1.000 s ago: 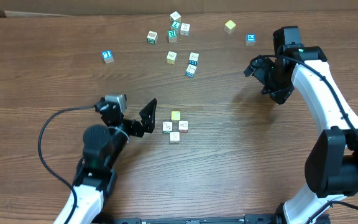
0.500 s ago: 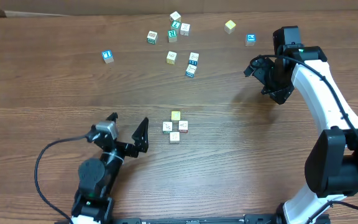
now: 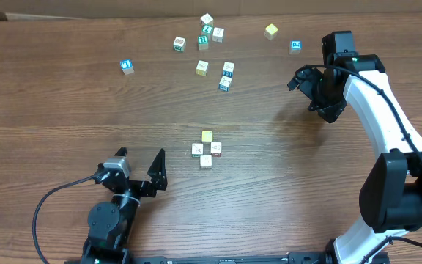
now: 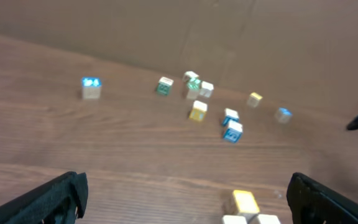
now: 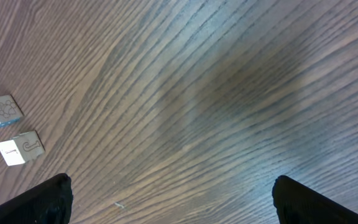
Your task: Form a circle
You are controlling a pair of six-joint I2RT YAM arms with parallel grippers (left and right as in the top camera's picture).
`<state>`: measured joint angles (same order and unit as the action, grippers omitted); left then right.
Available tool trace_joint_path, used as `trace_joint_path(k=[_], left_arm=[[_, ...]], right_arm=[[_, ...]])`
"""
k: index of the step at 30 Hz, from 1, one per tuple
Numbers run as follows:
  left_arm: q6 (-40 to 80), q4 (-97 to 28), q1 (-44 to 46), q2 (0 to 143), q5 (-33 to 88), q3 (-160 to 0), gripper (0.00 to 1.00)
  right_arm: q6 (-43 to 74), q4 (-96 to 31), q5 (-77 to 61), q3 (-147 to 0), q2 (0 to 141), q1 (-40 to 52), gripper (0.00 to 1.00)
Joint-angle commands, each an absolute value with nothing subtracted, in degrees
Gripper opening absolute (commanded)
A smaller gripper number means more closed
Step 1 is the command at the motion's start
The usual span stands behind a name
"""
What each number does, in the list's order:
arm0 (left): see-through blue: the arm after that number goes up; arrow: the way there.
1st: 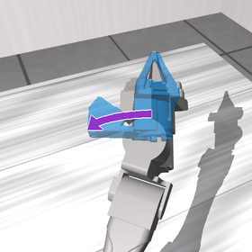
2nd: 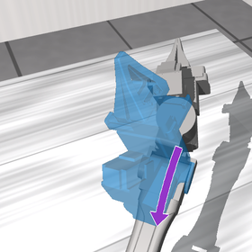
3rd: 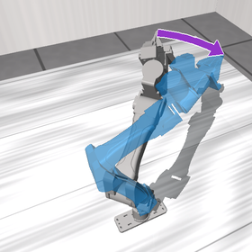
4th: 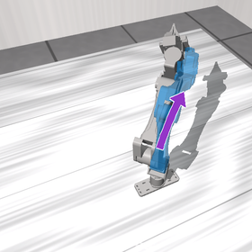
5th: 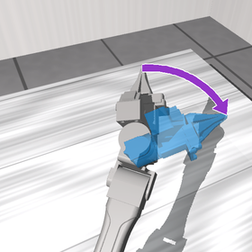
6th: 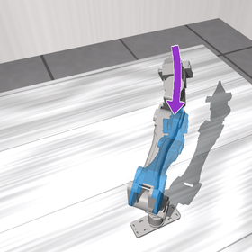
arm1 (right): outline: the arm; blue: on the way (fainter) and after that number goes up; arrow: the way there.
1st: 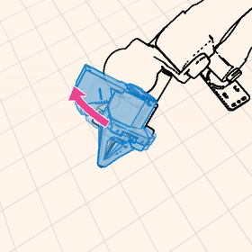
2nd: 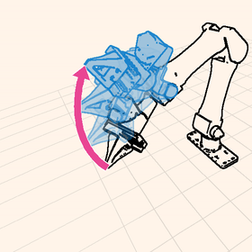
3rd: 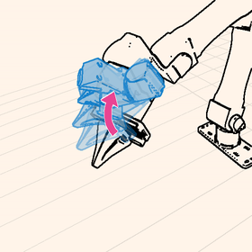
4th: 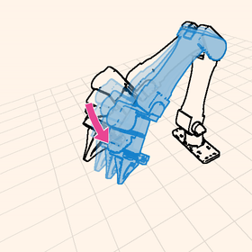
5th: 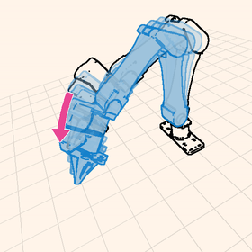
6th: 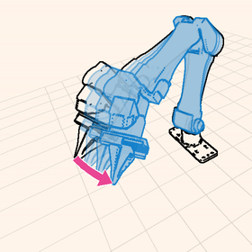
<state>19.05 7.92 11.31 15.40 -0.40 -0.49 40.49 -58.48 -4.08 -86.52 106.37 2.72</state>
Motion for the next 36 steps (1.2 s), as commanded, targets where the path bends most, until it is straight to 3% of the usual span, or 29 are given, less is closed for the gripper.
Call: trace_joint_path(k=[1,5,16,36], left_arm=[[18.17,2.31,9.17,9.39,-1.87,-0.32,1.00],[18.20,-4.10,6.85,4.84,-1.76,-0.32,1.00],[18.20,-4.47,0.95,0.16,0.43,-0.32,1.00],[18.20,-4.47,0.86,0.25,0.45,-0.32,1.00]], right_arm=[[40.42,-58.39,-3.66,-87.35,105.67,2.87,1.00],[40.42,-58.37,-3.66,-87.35,105.67,2.87,1.00],[40.42,-58.39,-3.66,-87.35,105.67,2.87,1.00],[40.42,-58.39,-3.66,-87.35,105.67,2.87,1.00]])
